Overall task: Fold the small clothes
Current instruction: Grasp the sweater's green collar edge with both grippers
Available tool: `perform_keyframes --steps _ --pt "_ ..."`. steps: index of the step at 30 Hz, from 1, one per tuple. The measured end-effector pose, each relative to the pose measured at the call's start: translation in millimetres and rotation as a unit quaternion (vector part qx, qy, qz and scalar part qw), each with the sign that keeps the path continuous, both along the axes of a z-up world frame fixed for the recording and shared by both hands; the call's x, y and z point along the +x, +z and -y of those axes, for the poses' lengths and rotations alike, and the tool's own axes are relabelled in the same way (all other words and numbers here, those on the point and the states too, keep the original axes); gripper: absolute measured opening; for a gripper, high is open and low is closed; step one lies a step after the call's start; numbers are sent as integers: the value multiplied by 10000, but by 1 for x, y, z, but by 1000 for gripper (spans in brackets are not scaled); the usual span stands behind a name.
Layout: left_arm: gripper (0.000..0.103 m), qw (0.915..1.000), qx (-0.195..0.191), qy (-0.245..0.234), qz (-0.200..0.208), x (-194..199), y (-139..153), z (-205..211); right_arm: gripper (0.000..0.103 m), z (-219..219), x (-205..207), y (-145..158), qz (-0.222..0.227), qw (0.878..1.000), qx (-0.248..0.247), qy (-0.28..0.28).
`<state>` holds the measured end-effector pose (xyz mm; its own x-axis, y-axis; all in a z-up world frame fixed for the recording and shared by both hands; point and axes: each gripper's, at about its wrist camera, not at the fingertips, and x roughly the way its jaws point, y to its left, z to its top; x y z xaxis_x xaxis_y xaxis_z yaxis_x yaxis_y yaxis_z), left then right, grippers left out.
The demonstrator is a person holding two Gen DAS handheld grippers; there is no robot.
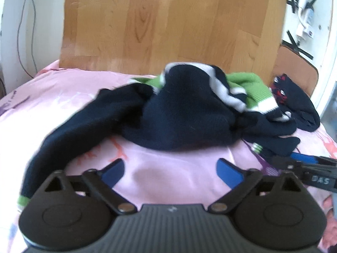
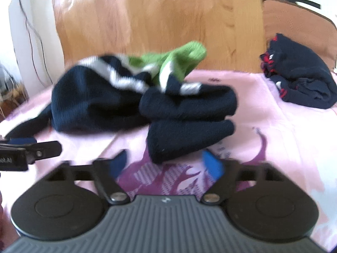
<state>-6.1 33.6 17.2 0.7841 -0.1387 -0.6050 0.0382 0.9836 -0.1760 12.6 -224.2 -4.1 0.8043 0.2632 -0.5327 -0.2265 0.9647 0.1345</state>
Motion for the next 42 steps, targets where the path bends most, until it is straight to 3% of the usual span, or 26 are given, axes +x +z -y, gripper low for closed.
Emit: perform_keyframes --steps 4,5,6,8,9,10,11,12,16,19,21,22,23,24,25,28,33,34,35,37,38,39,40,41,42 --pt "82 9995 -4 33 -312 19 7 -12 65 7 4 9 374 9990 -224 -80" --pt "82 9996 -58 -29 -277 24 8 -11 68 7 10 9 329 9992 -243 -22" --pt "82 9995 -94 -109 -277 28 9 -8 79 5 17 9 255 9993 -279 52" --pt "76 9992 -84 -293 -239 40 7 3 84 -1 29 5 203 9987 -433 160" --pt "55 9989 -99 -356 -301 47 6 7 72 -5 38 3 190 9978 -622 144" --pt "43 9985 -77 -396 -371 55 5 11 23 -6 43 4 169 9968 -771 123" --pt "24 9984 41 -327 -462 65 3 15 7 -4 49 6 143 9964 -827 121" --pt "13 9987 174 -262 -400 71 2 15 6 1 53 12 229 9965 -799 -19" --pt "10 9977 -287 -478 -396 62 19 -10 2 42 49 49 1067 9766 -1462 -1162" --pt "10 9916 -750 -1031 -225 31 43 -37 3 89 41 75 932 9842 -1163 -952" --pt "16 9910 -841 -1045 -29 20 61 -57 9 108 40 87 877 9899 -829 -747" --pt "21 9922 -811 -931 166 19 71 -67 29 114 44 93 809 9922 -649 -694" --pt "35 9937 -739 -761 359 24 80 -75 46 115 52 96 717 9943 -463 -640" --pt "47 9953 -622 -527 516 31 88 -82 81 111 59 96 662 9957 -268 -584" --pt "49 9965 -474 -292 618 46 93 -87 93 105 70 95 664 9965 14 -514" --pt "54 9989 -188 -67 433 109 89 -90 92 78 108 89 385 9979 479 -225" --pt "60 9973 -31 -236 -697 227 38 -74 92 32 169 62 -330 9971 620 297" --pt "63 9955 -12 -430 -845 245 28 -67 92 26 178 56 -477 9964 576 396" --pt "74 9937 62 -553 -969 257 18 -61 92 21 186 51 -604 9957 526 461" --pt "69 9910 227 -653 -1143 279 3 -44 92 13 202 40 -836 9937 484 574" --pt "46 9888 235 -777 -1253 282 -6 -36 91 12 208 36 -897 9924 537 644" --pt "28 9869 198 -883 -1333 287 -10 -31 76 10 212 34 -915 9915 582 724" --pt "19 9877 148 -896 -1272 287 -10 -28 34 7 213 35 -913 9908 540 835" --pt "13 9886 203 -883 -1206 285 -7 -26 12 4 213 37 -845 9926 373 787" --pt "12 9900 279 -852 -1093 280 -2 -24 12 4 210 44 -648 9952 265 689"
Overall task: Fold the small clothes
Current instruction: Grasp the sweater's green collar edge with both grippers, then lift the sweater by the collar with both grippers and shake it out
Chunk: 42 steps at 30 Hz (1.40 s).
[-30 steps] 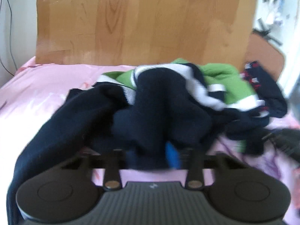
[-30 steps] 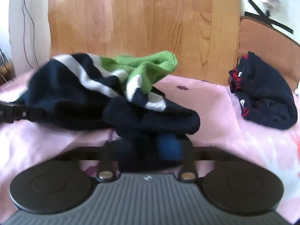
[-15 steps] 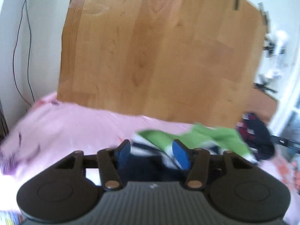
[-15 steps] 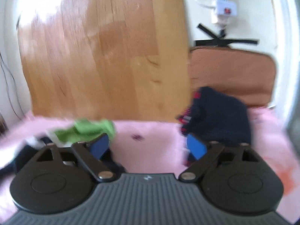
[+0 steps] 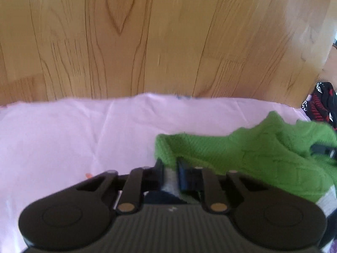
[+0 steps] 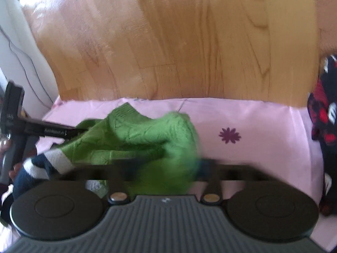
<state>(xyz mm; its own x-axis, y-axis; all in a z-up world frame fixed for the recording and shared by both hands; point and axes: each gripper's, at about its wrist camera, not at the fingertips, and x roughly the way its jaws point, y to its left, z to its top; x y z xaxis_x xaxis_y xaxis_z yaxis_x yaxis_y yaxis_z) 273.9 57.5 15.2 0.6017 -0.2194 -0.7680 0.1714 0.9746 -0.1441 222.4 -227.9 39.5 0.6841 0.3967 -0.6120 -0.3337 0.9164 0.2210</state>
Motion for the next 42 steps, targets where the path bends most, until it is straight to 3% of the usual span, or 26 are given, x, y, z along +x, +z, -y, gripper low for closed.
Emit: perform_keyframes --steps 4,7,12,18,21,24,28,31,34,36,38,42 --pt "11 9974 -147 275 642 -36 36 -14 11 6 -33 46 1240 9919 -187 -214" --pt "10 9883 -358 497 1400 -79 83 -25 11 5 -69 90 2080 9768 -376 -338" --pt "10 9598 -802 662 2608 -172 171 -30 11 -1 -141 160 3223 9436 -655 -390" --pt "10 9090 -929 811 3981 -291 261 -18 11 -6 -233 240 4388 8923 -853 -623" --pt "10 8858 -1068 892 4426 -342 298 -17 11 2 -255 270 4663 8778 -836 -715" --pt "10 8693 -1068 1010 4719 -370 318 -14 11 4 -281 305 4962 8603 -856 -802" --pt "10 8550 -1166 1140 4923 -388 341 -16 11 10 -297 339 4979 8608 -728 -761" --pt "10 8551 -1225 1166 4901 -386 347 -20 11 13 -291 348 4854 8678 -782 -717" --pt "10 8604 -1035 1225 4837 -380 342 -14 11 13 -278 340 4652 8784 -878 -656" --pt "10 8712 -880 1274 4659 -364 329 -11 11 16 -264 328 4411 8912 -866 -603" --pt "10 8883 -792 1327 4324 -333 313 -10 11 19 -241 310 4125 9049 -882 -570" --pt "11 9218 -600 1556 3500 -250 260 -9 11 18 -151 240 3293 9378 -967 -529"
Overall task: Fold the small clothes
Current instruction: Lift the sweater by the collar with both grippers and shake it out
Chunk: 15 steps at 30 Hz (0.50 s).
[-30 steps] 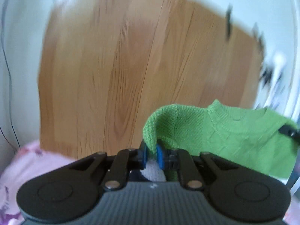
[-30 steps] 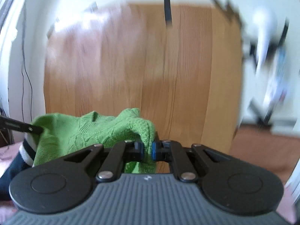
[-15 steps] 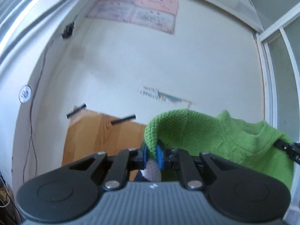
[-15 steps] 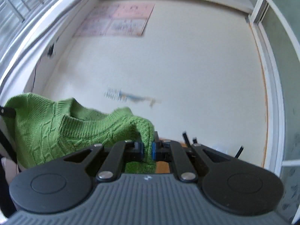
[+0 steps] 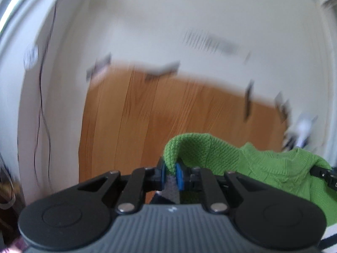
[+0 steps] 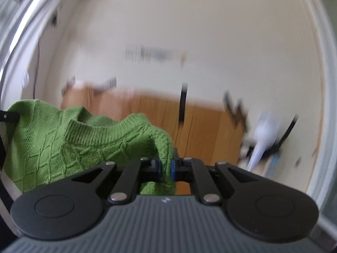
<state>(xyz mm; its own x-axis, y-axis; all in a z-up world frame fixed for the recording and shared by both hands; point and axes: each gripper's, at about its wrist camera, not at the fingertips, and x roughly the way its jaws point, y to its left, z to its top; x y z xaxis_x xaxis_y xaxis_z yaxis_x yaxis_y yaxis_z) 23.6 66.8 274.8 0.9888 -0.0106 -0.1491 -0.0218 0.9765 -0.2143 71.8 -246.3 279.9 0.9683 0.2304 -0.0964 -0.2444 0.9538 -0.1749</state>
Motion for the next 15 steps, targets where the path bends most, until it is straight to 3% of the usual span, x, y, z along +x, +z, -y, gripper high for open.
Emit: perform_keyframes --steps 2,3,4,5,6,7,10,12,15 --pt "15 9986 14 165 -506 53 -43 4 14 -5 57 -43 -534 9985 141 -60" --pt "20 9959 150 253 -857 82 -71 9 20 -8 92 -70 -866 9961 177 -39" --pt "20 9902 352 361 -1303 109 -100 14 42 -16 118 -98 -1131 9935 25 -95" --pt "16 9793 548 467 -1893 133 -131 18 51 -19 145 -133 -1405 9890 -211 -418" --pt "9 9667 570 525 -2440 148 -158 16 52 -17 163 -162 -1727 9815 -369 -736" --pt "8 9601 386 457 -2731 152 -178 10 49 -8 172 -182 -2108 9737 -300 -815" --pt "9 9629 -172 180 -2686 123 -203 -16 49 37 156 -215 -2795 9577 583 -345" --pt "11 9685 -199 63 -2480 94 -204 -26 52 54 128 -227 -3006 9500 838 -121" --pt "14 9716 -186 -281 -2343 49 -205 -26 65 52 83 -239 -3304 9382 1008 193"
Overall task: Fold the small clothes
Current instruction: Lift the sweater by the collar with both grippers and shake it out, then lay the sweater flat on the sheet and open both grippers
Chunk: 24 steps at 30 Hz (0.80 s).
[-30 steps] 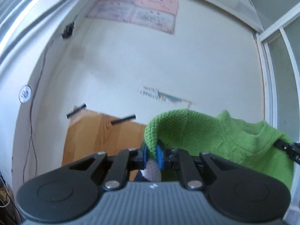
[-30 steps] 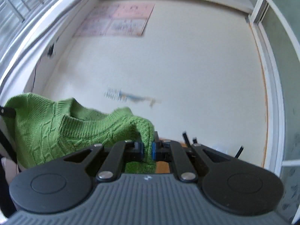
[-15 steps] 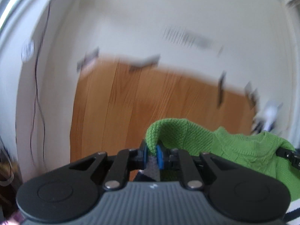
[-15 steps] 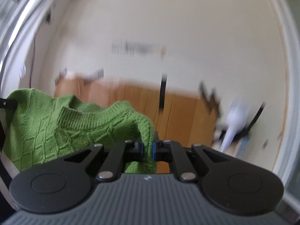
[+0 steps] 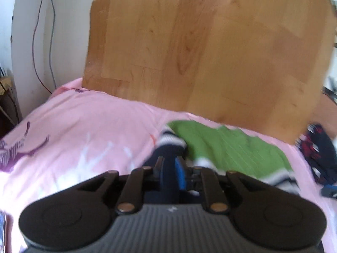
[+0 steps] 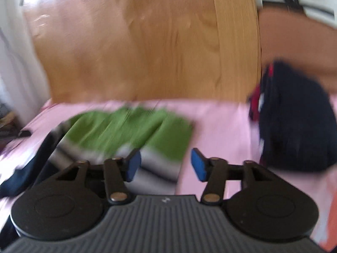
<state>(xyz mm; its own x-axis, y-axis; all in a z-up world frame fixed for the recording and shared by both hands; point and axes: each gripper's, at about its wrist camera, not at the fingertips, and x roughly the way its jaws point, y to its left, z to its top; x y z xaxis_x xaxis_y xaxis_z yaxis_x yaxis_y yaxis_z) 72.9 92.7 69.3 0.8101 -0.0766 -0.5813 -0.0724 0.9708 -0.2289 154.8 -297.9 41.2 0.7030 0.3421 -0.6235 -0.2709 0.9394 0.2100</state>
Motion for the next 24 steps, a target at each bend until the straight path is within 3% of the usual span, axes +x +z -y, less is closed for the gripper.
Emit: perform_keyframes --steps 5,6,7,8,13,15,17,19,20,21,22,24 --pt "21 9979 80 -629 105 -53 -8 19 67 -20 -58 -24 -199 9990 -366 168" --pt "23 9976 95 -684 98 -60 -11 21 61 -24 -62 -33 -297 9984 -449 186" --pt "24 9972 101 -733 71 -67 -15 24 27 -25 -65 -39 -346 9982 -437 201" --pt "25 9970 103 -767 31 -69 -20 25 15 -23 -72 -37 -273 9988 -367 194" --pt "25 9965 40 -787 -269 -76 -40 31 6 4 -78 7 424 9971 -551 -298" --pt "25 9965 68 -762 -327 -76 -47 32 6 23 -74 24 849 9847 -1269 -836" --pt "25 9967 137 -698 -385 -76 -52 33 5 41 -66 28 1136 9589 -2169 -1431" --pt "25 9968 148 -664 -410 -76 -55 31 6 61 -47 19 1088 9283 -2970 -1955" --pt "25 9969 146 -659 -405 -77 -55 29 6 73 -38 14 862 9216 -3083 -2196" --pt "28 9970 162 -649 -383 -79 -54 27 10 83 -34 12 657 9202 -3003 -2424" --pt "31 9972 201 -621 -357 -81 -54 25 12 89 -38 14 591 9284 -2671 -2513" --pt "36 9975 276 -553 -351 -85 -53 20 18 89 -56 19 504 9616 -1690 -2104"
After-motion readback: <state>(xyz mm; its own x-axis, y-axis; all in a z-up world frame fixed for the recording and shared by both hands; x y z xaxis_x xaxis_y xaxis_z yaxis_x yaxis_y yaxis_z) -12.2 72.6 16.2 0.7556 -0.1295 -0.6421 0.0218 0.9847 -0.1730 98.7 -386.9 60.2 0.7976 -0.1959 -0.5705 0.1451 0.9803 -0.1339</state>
